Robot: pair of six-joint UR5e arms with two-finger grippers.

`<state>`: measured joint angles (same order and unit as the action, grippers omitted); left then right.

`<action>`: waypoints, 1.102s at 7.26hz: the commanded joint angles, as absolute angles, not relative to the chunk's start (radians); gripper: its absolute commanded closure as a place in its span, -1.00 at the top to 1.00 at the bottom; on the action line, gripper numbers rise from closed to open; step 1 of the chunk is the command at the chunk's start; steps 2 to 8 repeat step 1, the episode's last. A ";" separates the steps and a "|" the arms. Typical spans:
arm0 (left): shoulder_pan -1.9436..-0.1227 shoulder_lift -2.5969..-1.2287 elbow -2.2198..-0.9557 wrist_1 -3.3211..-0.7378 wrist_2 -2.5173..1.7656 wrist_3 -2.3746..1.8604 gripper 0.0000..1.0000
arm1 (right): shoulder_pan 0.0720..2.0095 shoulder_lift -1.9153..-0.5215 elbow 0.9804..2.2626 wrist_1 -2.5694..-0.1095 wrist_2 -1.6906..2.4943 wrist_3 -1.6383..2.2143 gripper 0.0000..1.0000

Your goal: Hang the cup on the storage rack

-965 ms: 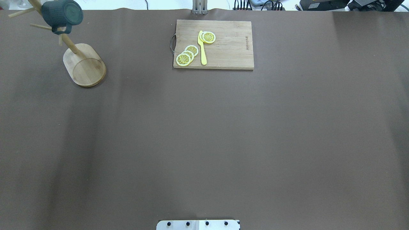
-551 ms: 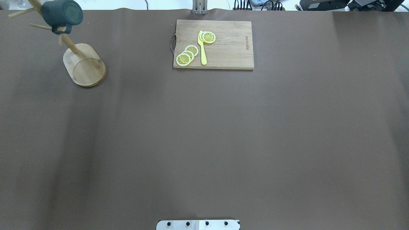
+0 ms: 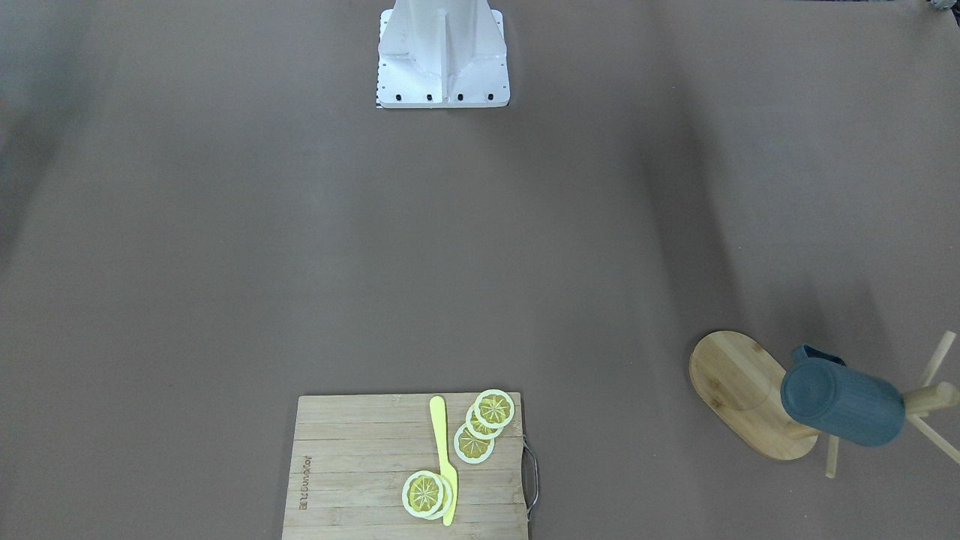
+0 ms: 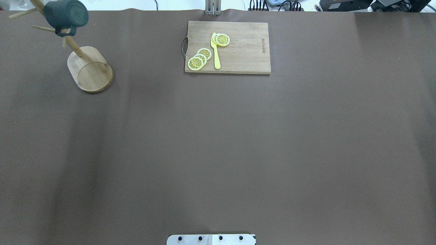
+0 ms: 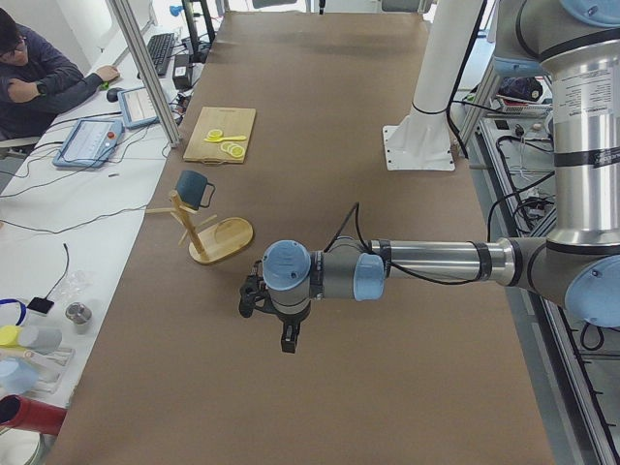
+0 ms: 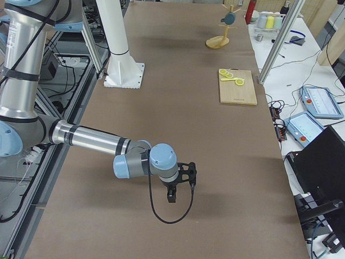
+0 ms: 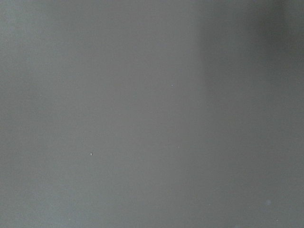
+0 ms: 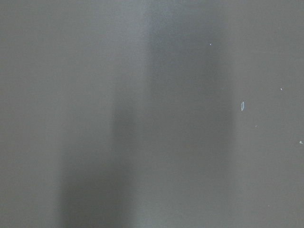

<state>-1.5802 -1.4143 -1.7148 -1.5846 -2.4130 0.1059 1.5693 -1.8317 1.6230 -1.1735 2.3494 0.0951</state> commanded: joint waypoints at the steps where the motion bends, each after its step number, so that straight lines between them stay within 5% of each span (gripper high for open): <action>1: -1.580 -1.411 -1.718 -1.585 -2.413 0.106 0.98 | 1.569 -1.832 1.626 -1.173 2.352 0.095 1.00; 8: -1.580 -1.411 -1.718 -1.585 -2.413 0.106 0.98 | 1.569 -1.832 1.626 -1.173 2.352 0.095 1.00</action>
